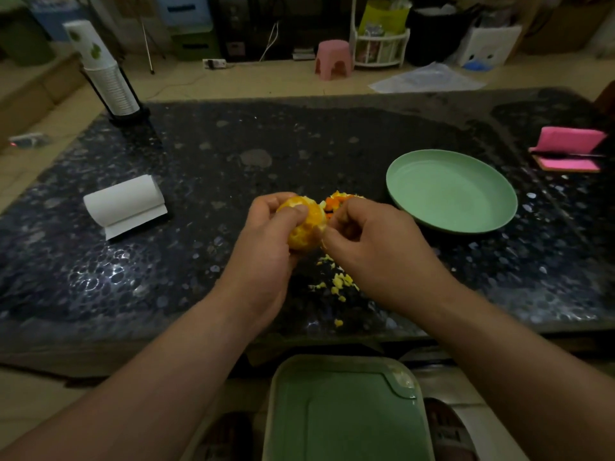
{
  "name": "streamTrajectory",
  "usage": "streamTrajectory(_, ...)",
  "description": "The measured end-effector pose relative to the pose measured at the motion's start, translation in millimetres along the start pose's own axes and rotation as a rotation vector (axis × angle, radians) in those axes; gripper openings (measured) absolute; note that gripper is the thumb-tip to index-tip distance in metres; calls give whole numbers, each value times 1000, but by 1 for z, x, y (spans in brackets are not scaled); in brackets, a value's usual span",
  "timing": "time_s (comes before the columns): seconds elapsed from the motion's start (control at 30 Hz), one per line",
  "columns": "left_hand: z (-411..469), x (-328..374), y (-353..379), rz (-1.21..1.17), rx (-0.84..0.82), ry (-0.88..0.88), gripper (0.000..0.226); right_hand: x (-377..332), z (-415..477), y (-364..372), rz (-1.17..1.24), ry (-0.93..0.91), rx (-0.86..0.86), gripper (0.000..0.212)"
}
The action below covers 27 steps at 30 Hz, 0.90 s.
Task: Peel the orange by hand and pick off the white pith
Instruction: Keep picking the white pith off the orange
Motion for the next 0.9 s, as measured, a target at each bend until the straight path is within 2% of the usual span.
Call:
streamTrajectory(0.13,-3,1,1,89,23,41,42,-6,-2,1,-37,-44,-19,15)
streamTrajectory(0.4,-9,9,6,158,19,124,34,-14,-2,-2,-82,-108,-16,20)
streamTrajectory(0.7,-9,12,5,43,-17,115,35,-12,-7,-11,44,-83,-19,6)
streamTrajectory(0.77,-9,12,3,65,-10,122,34,-14,-8,-11,48,-95,-12,3)
streamTrajectory(0.9,-15,18,4,171,13,165,31,-14,-7,-10,-8,-120,-10,11)
Point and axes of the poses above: each hand's wrist, its own z-axis towards the middle knuckle, its own y-axis out of the palm, x = y × z, the point moved 9 cm from there along z, towards the middle knuckle, and after that the axes turned 13 degrees about -y, right-handed, at the moved point
